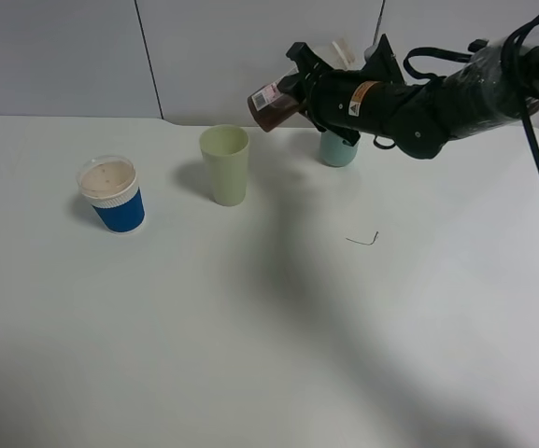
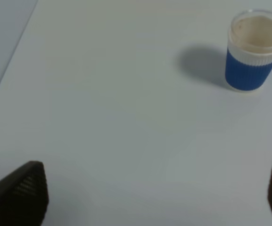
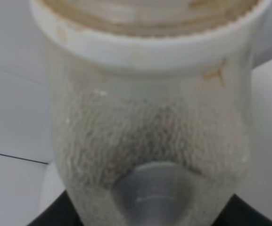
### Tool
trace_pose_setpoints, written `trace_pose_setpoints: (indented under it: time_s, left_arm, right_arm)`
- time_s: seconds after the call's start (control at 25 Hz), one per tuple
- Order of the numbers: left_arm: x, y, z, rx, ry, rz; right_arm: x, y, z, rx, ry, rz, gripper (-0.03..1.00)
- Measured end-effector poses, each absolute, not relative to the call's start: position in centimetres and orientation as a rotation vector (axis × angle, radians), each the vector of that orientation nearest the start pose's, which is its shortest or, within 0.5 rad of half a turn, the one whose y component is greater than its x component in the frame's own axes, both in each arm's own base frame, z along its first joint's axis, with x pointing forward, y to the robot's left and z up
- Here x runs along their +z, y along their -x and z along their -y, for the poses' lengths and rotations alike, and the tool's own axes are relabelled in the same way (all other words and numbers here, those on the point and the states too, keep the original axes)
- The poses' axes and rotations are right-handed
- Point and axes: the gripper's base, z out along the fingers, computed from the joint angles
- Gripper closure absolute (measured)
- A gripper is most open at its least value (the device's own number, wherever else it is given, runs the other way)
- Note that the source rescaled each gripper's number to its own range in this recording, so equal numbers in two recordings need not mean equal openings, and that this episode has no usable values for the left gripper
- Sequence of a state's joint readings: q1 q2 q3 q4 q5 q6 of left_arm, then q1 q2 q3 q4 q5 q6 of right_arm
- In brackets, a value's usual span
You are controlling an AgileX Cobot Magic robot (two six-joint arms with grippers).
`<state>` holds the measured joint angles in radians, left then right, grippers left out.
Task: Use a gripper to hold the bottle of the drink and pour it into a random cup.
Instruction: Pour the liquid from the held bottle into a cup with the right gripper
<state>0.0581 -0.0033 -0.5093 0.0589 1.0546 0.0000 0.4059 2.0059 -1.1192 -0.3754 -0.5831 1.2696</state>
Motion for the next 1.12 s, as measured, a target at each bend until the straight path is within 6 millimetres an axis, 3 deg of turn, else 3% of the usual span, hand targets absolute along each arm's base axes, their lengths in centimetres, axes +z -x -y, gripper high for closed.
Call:
trace_pose_setpoints:
  time_s: [0.4, 0.92, 1.12]
  left_arm:
    - [28.0, 0.7, -0.4, 0.107, 0.062, -2.025]
    - [28.0, 0.7, -0.4, 0.108, 0.062, -2.025]
    - [28.0, 0.7, -0.4, 0.108, 0.062, -2.025]
  right_arm:
    - [17.9, -40.2, -19.4, 1.209, -0.407, -1.884, 0.95]
    - [14.9, -41.1, -19.7, 1.375, -0.564, -1.802, 0.95]
    - [14.6, -41.1, -19.7, 1.390, -0.582, -1.798, 0.95]
